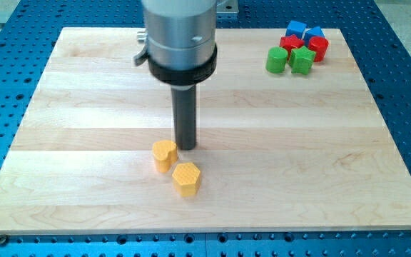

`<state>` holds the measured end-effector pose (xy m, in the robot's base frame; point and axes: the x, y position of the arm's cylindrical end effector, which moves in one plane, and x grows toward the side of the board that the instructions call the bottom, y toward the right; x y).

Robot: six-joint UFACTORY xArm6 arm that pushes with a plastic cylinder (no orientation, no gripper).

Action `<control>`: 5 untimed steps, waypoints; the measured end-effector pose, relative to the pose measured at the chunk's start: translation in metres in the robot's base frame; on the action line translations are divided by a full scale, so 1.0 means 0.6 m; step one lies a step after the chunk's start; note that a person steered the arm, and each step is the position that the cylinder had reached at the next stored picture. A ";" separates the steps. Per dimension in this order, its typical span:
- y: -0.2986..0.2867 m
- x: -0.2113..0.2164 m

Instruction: Move the yellow blocks towards the bottom center of the board

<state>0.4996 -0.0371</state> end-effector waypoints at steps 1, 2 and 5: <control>-0.043 -0.004; -0.068 -0.007; 0.003 0.042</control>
